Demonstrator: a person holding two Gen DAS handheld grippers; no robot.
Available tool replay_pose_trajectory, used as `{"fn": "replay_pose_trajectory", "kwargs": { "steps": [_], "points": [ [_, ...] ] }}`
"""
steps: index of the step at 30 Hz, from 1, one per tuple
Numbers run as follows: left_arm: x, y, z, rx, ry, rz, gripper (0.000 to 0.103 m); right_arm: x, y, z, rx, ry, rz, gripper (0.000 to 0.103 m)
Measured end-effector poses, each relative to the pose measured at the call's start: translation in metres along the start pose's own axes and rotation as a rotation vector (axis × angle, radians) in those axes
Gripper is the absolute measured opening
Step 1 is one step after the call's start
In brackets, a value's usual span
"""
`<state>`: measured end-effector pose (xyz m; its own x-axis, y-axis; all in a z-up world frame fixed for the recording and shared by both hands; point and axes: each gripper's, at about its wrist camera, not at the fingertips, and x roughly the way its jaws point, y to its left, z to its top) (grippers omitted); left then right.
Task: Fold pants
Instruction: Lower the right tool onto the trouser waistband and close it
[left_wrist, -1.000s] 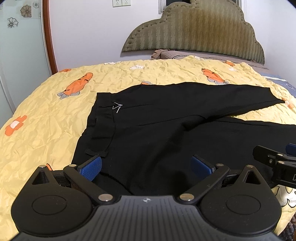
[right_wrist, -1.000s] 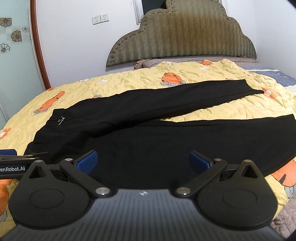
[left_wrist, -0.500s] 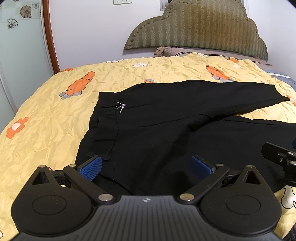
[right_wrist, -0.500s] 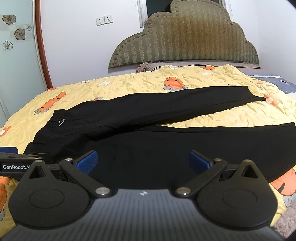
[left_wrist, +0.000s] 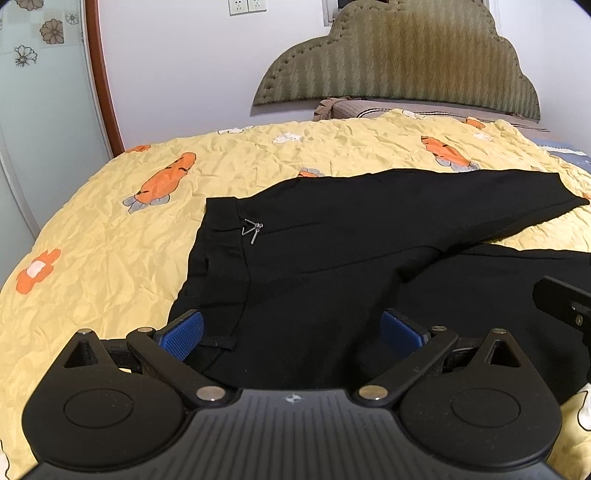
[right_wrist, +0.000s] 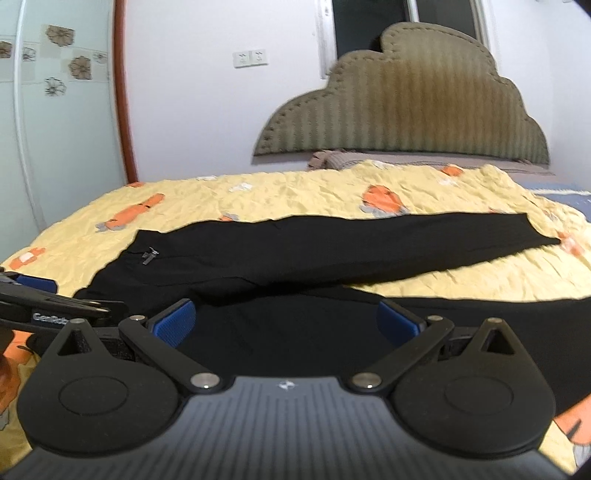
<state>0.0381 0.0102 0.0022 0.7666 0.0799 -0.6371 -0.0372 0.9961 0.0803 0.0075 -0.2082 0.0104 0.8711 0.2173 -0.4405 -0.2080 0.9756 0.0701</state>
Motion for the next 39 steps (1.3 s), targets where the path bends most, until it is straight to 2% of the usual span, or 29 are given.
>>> {"fn": "replay_pose_trajectory", "kwargs": {
  "steps": [8,11,14,19,23,27,30,33,36,38,39],
  "points": [
    [0.01,0.017,0.021,0.058,-0.048,0.003,0.103,0.025,0.005,0.025,-0.123,-0.021,0.04,0.103],
    [0.02,0.028,0.032,0.088,-0.05,-0.007,0.103,0.04,0.009,0.036,-0.199,-0.028,0.047,0.103],
    [0.036,0.045,0.046,0.092,-0.041,-0.015,0.103,0.056,0.015,0.046,-0.294,-0.042,0.091,0.103],
    [0.072,0.078,0.074,0.047,-0.02,-0.011,0.103,0.099,0.02,0.066,-0.458,-0.022,0.189,0.103],
    [0.107,0.098,0.092,0.011,0.034,0.002,0.103,0.149,0.018,0.086,-0.542,0.063,0.305,0.103],
    [0.137,0.118,0.102,-0.047,0.077,0.048,0.103,0.201,0.012,0.098,-0.61,0.104,0.302,0.103],
    [0.14,0.136,0.105,-0.119,0.043,0.109,0.103,0.231,0.009,0.11,-0.577,0.155,0.289,0.103],
    [0.137,0.15,0.106,-0.172,0.031,0.155,0.103,0.234,0.027,0.115,-0.523,0.155,0.405,0.103],
    [0.125,0.164,0.102,-0.228,0.021,0.129,0.103,0.232,0.065,0.11,-0.517,0.165,0.528,0.101],
    [0.117,0.171,0.098,-0.247,0.016,0.12,0.103,0.231,0.092,0.103,-0.505,0.196,0.604,0.082],
    [0.112,0.174,0.094,-0.255,0.011,0.122,0.103,0.229,0.105,0.099,-0.519,0.194,0.627,0.079]
  ]
}}
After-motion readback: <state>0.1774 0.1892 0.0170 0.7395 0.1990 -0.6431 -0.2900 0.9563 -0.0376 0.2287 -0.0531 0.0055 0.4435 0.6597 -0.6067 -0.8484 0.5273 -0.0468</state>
